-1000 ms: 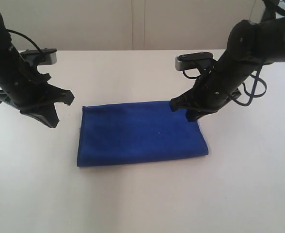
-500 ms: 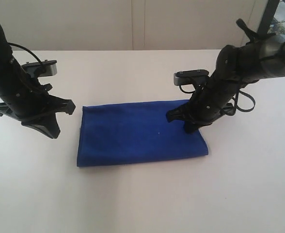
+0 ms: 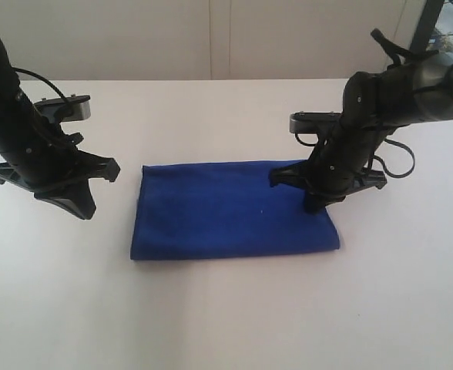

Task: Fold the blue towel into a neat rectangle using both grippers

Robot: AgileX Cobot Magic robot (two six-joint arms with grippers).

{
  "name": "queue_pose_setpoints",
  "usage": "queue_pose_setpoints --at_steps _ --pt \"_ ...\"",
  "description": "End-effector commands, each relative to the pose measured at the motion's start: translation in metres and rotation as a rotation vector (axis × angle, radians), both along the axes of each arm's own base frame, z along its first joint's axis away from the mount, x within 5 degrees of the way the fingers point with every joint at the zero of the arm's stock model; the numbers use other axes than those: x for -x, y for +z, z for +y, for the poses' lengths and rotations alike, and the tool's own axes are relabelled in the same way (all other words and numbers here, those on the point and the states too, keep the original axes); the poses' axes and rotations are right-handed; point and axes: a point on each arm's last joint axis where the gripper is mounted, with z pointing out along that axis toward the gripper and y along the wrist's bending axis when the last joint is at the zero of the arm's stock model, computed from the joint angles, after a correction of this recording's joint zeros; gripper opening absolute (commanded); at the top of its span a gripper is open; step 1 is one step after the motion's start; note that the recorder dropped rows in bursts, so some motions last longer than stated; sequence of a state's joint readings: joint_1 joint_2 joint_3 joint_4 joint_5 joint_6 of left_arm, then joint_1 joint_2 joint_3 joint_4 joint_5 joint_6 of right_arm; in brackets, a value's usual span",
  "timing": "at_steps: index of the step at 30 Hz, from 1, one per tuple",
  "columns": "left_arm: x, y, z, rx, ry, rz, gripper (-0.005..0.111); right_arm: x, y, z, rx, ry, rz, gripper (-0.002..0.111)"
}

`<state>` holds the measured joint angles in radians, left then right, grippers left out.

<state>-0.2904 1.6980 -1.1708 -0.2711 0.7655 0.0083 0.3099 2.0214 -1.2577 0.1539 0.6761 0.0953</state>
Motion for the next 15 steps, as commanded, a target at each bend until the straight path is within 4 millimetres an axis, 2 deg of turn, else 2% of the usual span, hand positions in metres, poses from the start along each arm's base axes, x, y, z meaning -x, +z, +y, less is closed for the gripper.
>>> queue_pose_setpoints --at_steps 1,15 --pt "0.0032 0.0000 -0.0008 0.009 0.008 0.019 0.000 0.0070 -0.0070 -0.0038 0.040 -0.019 0.081 0.000" --pt "0.0032 0.0000 -0.0008 0.009 0.008 0.019 0.000 0.0126 -0.0076 -0.0050 0.046 -0.097 0.152 0.000"
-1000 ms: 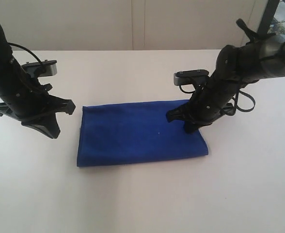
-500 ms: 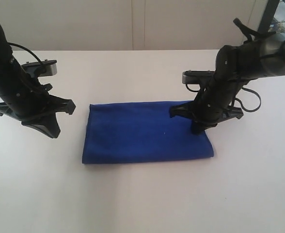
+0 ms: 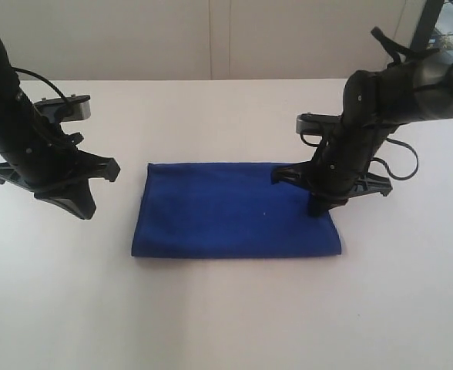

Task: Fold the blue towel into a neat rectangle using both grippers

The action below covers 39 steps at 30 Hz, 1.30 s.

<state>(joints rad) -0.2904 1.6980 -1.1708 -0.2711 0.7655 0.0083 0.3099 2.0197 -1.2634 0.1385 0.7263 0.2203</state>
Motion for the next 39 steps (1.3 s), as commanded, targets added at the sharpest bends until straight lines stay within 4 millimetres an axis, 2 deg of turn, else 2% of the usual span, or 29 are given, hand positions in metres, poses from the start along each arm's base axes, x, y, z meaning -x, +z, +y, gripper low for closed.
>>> queue_pose_setpoints --at_steps 1,11,16,18,21,24,28,29,32,35,39 --pt "0.003 0.000 -0.001 0.009 0.008 0.019 0.000 0.010 -0.009 -0.004 0.042 0.012 0.098 0.000" --pt "0.003 0.000 -0.001 0.009 0.008 0.019 0.000 0.002 -0.006 -0.002 0.022 0.004 0.015 0.000" --pt "0.007 0.012 0.001 0.014 0.005 -0.017 0.000 0.005 0.034 -0.004 -0.008 0.002 -0.080 0.000" --pt "0.014 0.027 0.007 -0.017 -0.022 -0.050 0.000 0.012 0.067 -0.011 -0.021 0.018 -0.135 0.000" --pt "0.026 0.038 0.017 -0.109 -0.079 -0.044 0.000 0.024 0.092 -0.023 -0.015 0.043 -0.152 0.000" --pt "0.040 0.057 0.022 -0.108 -0.085 -0.088 0.000 0.052 0.113 -0.031 -0.015 0.070 -0.160 0.000" --pt "0.070 0.082 0.030 -0.075 -0.075 -0.184 0.000 0.089 0.142 -0.041 -0.041 0.066 -0.280 0.000" --pt "0.078 0.083 0.033 -0.072 -0.072 -0.199 0.000 0.098 0.146 -0.044 -0.046 0.069 -0.316 0.000" --pt "0.118 0.088 0.045 -0.042 -0.042 -0.309 0.000 0.142 0.169 -0.057 -0.079 0.064 -0.496 0.000" --pt "0.140 0.090 0.053 -0.017 -0.022 -0.414 0.000 0.172 0.182 -0.067 -0.091 0.062 -0.634 0.000" --pt "0.162 0.092 0.060 0.022 0.008 -0.566 0.000 0.208 0.188 -0.078 -0.100 0.065 -0.784 0.000"
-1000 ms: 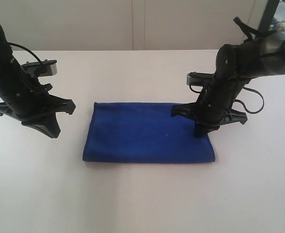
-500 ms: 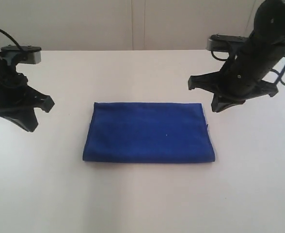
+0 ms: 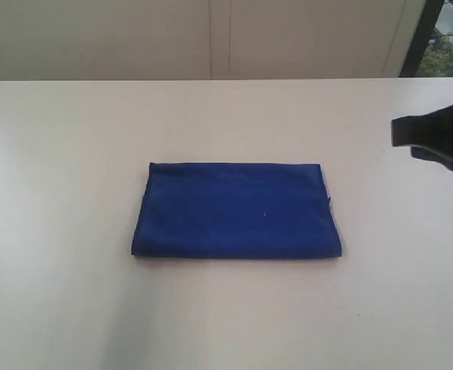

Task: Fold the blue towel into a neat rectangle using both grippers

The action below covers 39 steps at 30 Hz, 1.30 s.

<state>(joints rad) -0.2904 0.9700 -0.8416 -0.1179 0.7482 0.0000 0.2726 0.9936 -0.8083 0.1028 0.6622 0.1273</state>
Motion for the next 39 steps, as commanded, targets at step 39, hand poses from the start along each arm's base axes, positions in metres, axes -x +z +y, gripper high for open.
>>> queue_pose_setpoints --at_steps 39 --pt "0.040 0.008 0.015 0.090 0.041 -0.331 0.000 0.161 -0.013 -0.061 0.081 -0.297 -0.790 0.000"
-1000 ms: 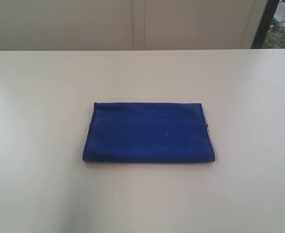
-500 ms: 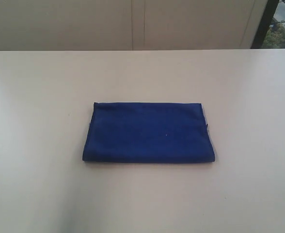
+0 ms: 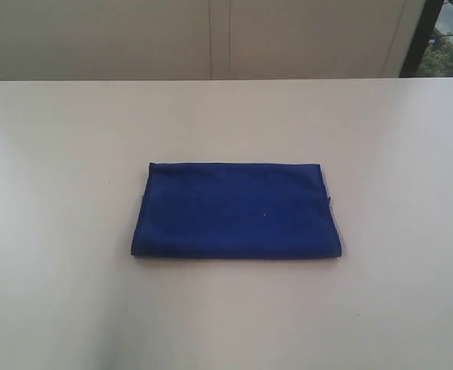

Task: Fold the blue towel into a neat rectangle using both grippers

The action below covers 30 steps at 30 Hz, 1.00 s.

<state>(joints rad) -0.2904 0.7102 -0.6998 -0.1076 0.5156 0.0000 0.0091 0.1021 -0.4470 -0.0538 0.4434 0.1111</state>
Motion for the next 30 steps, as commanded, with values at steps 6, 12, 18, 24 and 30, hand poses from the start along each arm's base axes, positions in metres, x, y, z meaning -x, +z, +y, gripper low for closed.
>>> queue_pose_setpoints --at_steps 6,12,18,24,30 --pt "0.002 -0.001 0.000 0.001 -0.002 0.004 0.000 0.008 -0.021 -0.001 0.008 -0.028 0.004 0.000" --pt "0.002 -0.001 0.000 0.001 -0.002 0.004 0.000 0.007 -0.023 -0.002 0.050 -0.039 0.014 0.000" --pt "0.002 -0.001 0.000 0.001 -0.002 0.004 0.000 0.005 -0.029 -0.002 0.105 -0.036 0.030 0.000" --pt "0.002 -0.001 0.000 0.001 -0.002 0.004 0.000 -0.003 -0.049 0.000 0.067 -0.016 0.078 0.000" --pt "0.002 -0.001 0.000 0.001 -0.002 0.004 0.000 -0.013 -0.081 0.001 0.020 0.002 0.148 0.000"
